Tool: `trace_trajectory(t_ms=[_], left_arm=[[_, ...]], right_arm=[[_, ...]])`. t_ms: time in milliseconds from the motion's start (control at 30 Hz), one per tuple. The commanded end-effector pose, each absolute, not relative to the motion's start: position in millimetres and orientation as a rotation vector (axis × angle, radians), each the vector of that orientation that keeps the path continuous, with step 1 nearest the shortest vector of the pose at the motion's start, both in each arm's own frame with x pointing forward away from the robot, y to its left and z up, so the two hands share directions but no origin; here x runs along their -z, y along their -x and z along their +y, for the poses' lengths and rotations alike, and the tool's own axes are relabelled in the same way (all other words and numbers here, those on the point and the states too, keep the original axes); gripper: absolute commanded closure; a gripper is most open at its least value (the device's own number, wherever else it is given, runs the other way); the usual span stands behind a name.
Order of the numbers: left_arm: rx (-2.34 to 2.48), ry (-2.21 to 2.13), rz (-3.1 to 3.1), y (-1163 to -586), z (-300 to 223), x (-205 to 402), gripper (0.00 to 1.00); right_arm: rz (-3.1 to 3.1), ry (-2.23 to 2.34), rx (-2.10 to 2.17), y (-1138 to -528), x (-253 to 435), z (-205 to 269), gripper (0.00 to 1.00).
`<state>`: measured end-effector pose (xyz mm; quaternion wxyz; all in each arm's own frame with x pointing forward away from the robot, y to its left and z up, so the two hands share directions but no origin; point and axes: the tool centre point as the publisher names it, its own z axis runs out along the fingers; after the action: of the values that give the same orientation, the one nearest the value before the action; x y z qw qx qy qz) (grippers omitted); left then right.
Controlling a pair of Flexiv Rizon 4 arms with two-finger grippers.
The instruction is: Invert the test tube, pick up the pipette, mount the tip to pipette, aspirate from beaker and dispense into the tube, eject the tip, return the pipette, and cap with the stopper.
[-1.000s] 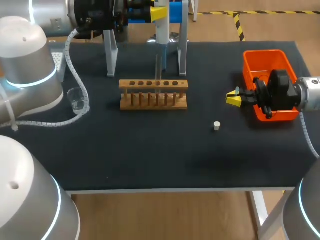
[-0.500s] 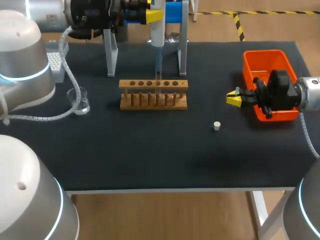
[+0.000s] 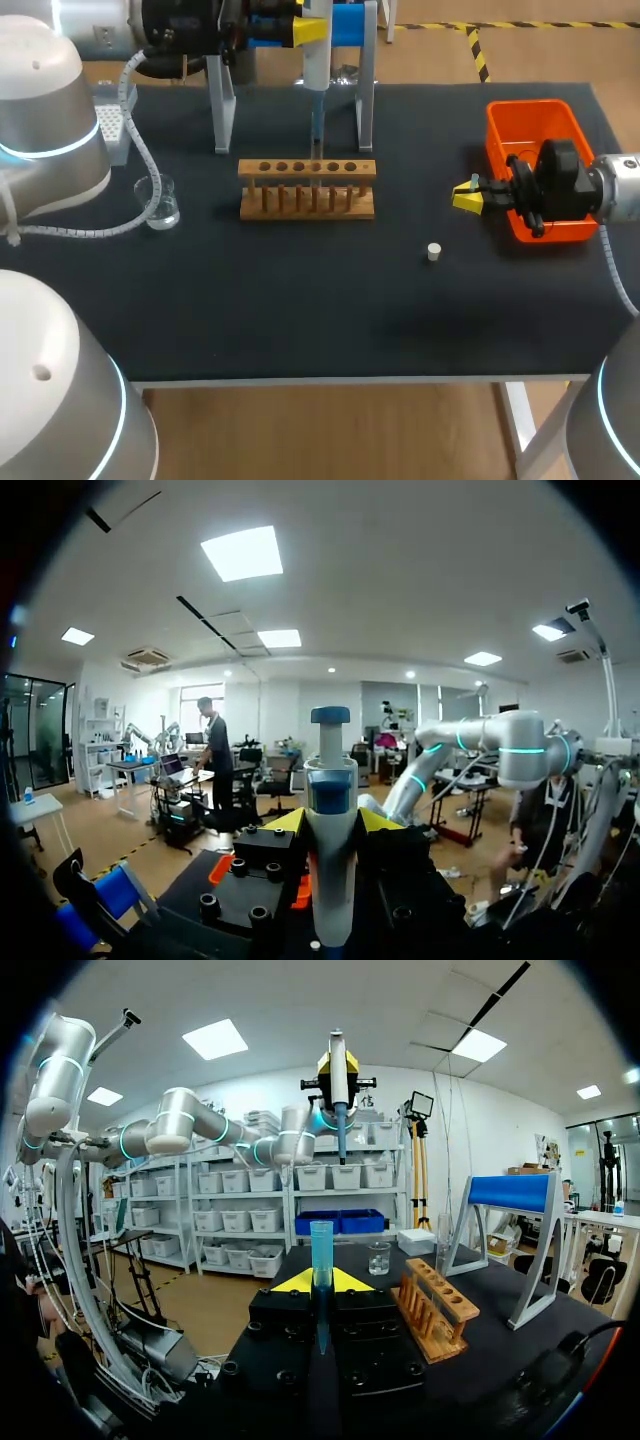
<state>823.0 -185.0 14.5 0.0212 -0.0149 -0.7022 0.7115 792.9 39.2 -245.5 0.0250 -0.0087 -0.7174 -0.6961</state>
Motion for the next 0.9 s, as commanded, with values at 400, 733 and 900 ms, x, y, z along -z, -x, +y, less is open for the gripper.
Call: trace_trajectory(t_ms=[400,733,900], left_arm=[[-2.212,0.044,-2.166,-822.5,-184.8,-14.1,1.0],[-2.216,0.041,-2.168,-822.1,-183.6,-14.2,1.0],[-2.214,0.045,-2.169,-821.9,-184.4,-14.3,1.0]], right_arm=[[-2.221,0.028,2.153,-791.9,245.1,39.1,1.0],[-2.221,0.028,2.153,-791.9,245.1,39.1,1.0],[-2.221,0.028,2.153,-791.9,245.1,39.1,1.0]])
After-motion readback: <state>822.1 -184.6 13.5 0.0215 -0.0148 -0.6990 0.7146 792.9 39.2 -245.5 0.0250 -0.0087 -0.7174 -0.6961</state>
